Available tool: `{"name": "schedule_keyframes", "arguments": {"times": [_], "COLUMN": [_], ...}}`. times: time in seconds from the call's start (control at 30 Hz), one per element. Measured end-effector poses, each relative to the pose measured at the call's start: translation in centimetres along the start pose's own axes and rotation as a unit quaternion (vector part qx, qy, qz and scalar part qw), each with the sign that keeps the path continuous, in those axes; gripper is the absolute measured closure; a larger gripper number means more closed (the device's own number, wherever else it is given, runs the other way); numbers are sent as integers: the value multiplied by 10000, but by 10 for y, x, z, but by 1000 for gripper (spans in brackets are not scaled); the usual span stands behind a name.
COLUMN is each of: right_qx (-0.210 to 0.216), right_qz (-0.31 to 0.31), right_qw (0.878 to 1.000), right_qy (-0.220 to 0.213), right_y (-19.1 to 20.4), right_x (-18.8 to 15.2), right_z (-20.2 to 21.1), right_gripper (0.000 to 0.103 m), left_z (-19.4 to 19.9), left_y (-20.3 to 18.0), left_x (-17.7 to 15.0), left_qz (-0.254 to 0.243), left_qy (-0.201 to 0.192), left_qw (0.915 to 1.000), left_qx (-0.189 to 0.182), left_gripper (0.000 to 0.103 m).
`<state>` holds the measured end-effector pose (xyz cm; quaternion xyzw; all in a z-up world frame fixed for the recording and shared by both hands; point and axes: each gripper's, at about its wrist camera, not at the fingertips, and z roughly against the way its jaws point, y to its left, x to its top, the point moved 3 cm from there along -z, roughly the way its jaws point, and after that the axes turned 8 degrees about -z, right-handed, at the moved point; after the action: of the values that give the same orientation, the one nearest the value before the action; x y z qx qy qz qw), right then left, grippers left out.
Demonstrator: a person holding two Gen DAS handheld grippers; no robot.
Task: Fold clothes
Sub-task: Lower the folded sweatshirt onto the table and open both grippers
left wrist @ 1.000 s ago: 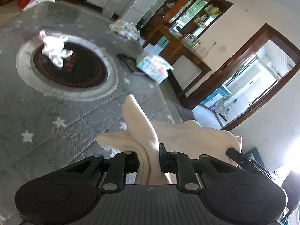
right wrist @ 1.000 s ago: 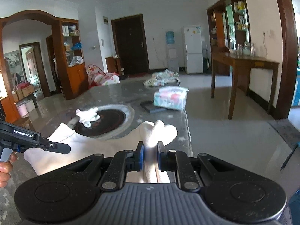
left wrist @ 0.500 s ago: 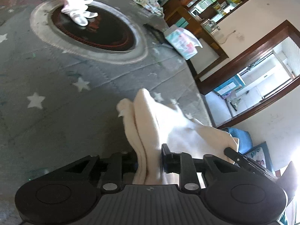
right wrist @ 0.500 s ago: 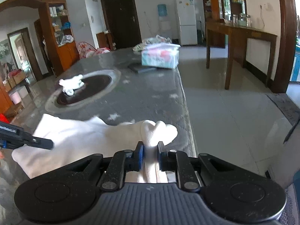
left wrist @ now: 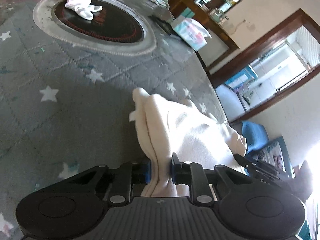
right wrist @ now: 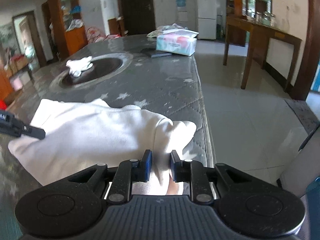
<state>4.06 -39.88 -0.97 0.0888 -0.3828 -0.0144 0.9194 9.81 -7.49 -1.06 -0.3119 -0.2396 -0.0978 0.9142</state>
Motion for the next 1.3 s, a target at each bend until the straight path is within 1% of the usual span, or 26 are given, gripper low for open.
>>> {"name": "schedule_keyframes", "arguments": {"times": [0.03,0.07,0.1,0.13,0.17,0.27,0.4,0.47,0.53,0.63,0.77,0.9,0.97,1.07,1.27,1.3], "right_qx": [-3,-4,-23,-55,-87,-126,22,174,283,407,458,449,469,452,609,646], "right_qz": [42,60,68,78,89,139,147,128,138,159,130,63,70,117,212,250], "right_qw": [10000,10000,10000,10000,9999,9996,9992,9990,9989,9986,9986,9989,9988,9988,9976,9973], "right_qy": [20,42,42,11,-19,-189,-367,-379,-347,-285,-215,-121,-117,-151,-236,-226], "right_y": [0,0,-1,-1,-1,1,9,17,26,37,45,44,43,44,52,55], "right_x": [-1,-2,-2,-1,1,8,19,25,29,32,33,31,31,32,27,25], "right_z": [2,5,7,9,12,19,20,14,5,-11,-29,-41,-41,-37,-19,-16], "right_gripper": [84,83,80,79,79,79,78,76,72,72,71,69,69,67,62,60], "left_z": [3,6,9,13,16,28,34,28,20,2,-20,-40,-46,-47,-40,-38], "left_y": [1,1,1,1,0,-3,-15,-24,-32,-41,-46,-42,-37,-33,-41,-43], "left_x": [-2,-3,-3,-2,-1,5,17,23,29,37,44,46,45,46,43,42], "left_qz": [-18,-33,-65,-119,-177,-342,-430,-494,-545,-602,-580,-522,-438,-260,-426,-472], "left_qy": [17,26,18,-16,-62,-264,-507,-546,-541,-501,-417,-249,-197,-235,-289,-296], "left_qw": [10000,10000,9999,9997,9994,9981,9973,9970,9969,9968,9974,9982,9987,9993,9984,9982], "left_qx": [11,45,105,200,281,437,325,233,192,166,88,171,193,126,214,232], "left_gripper": [80,79,74,67,65,65,67,67,67,67,67,67,68,68,68,65]}}
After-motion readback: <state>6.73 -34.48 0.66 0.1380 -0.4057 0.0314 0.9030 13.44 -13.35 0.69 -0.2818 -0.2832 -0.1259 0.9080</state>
